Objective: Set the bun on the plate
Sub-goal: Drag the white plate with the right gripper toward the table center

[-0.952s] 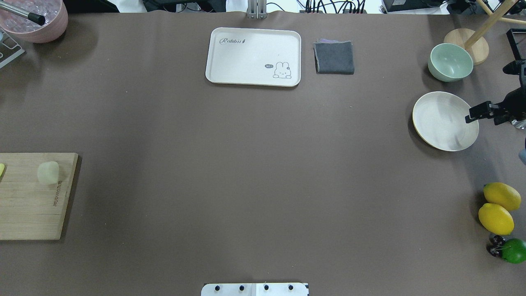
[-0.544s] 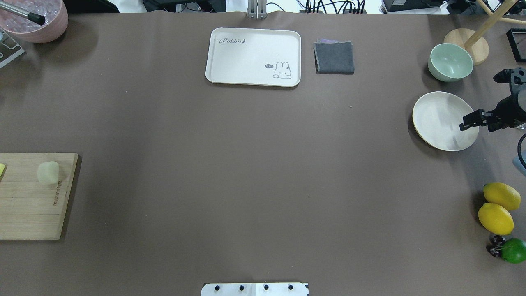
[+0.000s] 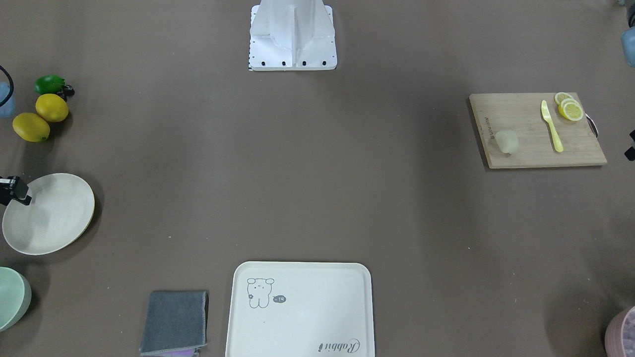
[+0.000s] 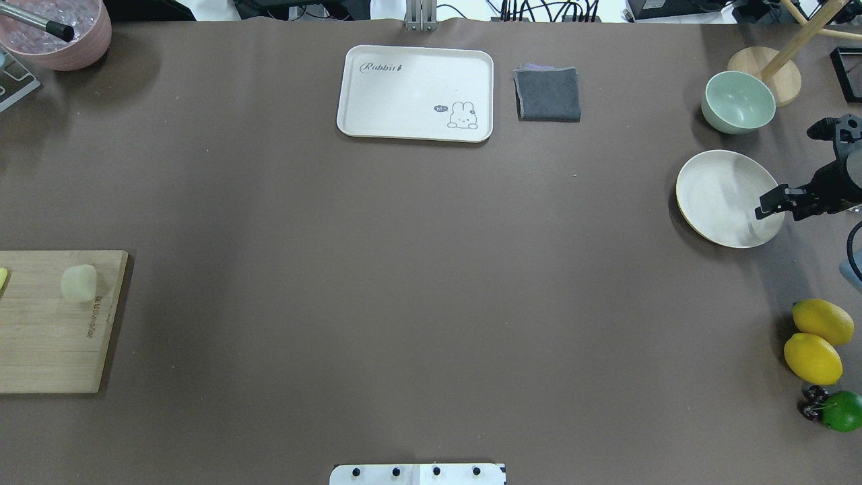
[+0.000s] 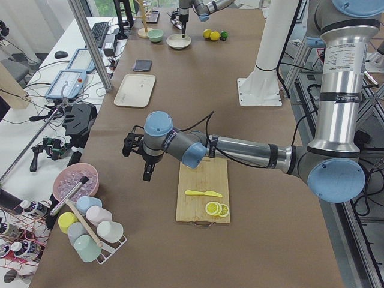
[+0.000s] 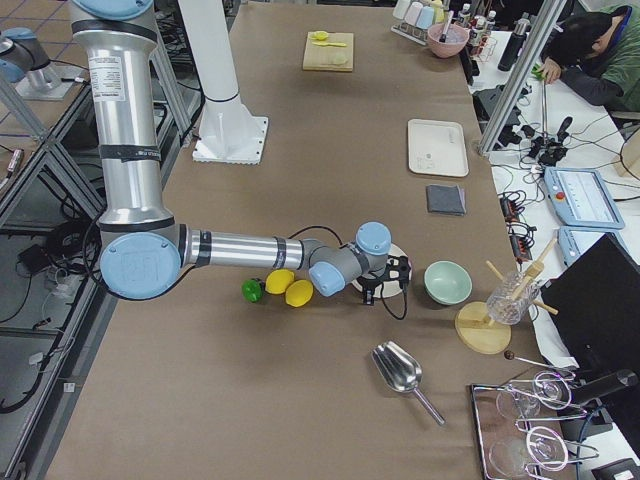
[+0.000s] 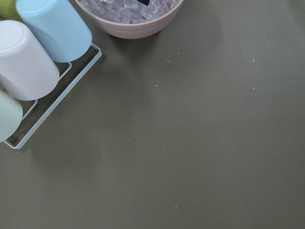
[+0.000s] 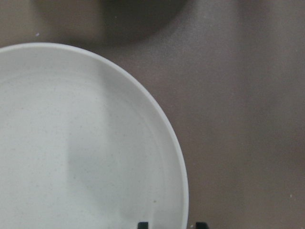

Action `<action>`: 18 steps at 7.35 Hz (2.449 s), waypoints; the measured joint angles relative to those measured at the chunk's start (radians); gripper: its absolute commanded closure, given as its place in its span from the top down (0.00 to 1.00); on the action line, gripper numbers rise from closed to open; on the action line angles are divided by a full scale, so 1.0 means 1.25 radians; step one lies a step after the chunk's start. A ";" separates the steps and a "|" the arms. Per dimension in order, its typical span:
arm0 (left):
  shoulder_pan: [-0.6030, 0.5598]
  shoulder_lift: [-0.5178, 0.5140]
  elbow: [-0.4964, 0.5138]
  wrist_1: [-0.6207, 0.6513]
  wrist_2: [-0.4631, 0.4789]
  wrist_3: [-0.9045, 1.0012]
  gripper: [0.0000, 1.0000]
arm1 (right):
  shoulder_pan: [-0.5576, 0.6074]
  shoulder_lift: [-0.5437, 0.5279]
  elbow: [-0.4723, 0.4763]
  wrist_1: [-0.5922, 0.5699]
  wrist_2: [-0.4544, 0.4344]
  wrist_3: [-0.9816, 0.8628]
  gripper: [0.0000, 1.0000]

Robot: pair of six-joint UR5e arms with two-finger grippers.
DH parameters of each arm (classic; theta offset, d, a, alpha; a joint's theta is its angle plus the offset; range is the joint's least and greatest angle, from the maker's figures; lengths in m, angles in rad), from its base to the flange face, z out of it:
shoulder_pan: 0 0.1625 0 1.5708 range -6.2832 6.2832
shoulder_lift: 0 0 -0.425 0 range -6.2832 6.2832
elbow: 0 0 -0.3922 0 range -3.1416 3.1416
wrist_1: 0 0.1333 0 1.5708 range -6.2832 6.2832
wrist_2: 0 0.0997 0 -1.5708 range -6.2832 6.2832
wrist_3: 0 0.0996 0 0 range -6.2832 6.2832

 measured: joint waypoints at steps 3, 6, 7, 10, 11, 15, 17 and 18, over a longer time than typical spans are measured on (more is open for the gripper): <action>-0.001 0.000 -0.004 0.000 -0.002 -0.001 0.98 | 0.003 0.004 0.016 0.000 -0.003 0.018 0.00; -0.001 -0.001 -0.006 0.000 -0.003 0.000 0.98 | 0.060 0.009 0.064 0.000 0.111 0.072 0.00; -0.001 -0.001 -0.006 0.000 -0.003 -0.001 0.98 | 0.081 0.013 0.083 0.000 0.163 0.080 0.00; 0.003 -0.009 -0.012 0.000 -0.003 -0.031 0.98 | 0.017 0.050 0.205 0.000 0.173 0.250 0.00; 0.018 -0.012 -0.019 0.000 -0.003 -0.051 0.98 | -0.047 0.061 0.249 0.000 0.115 0.318 0.00; 0.162 0.000 -0.089 -0.025 0.087 -0.244 0.98 | -0.263 0.154 0.295 -0.008 -0.111 0.522 0.00; 0.225 0.006 -0.105 -0.029 0.140 -0.301 0.98 | -0.341 0.225 0.294 -0.075 -0.196 0.567 0.00; 0.251 0.015 -0.106 -0.035 0.161 -0.314 0.98 | -0.374 0.267 0.292 -0.129 -0.231 0.574 0.00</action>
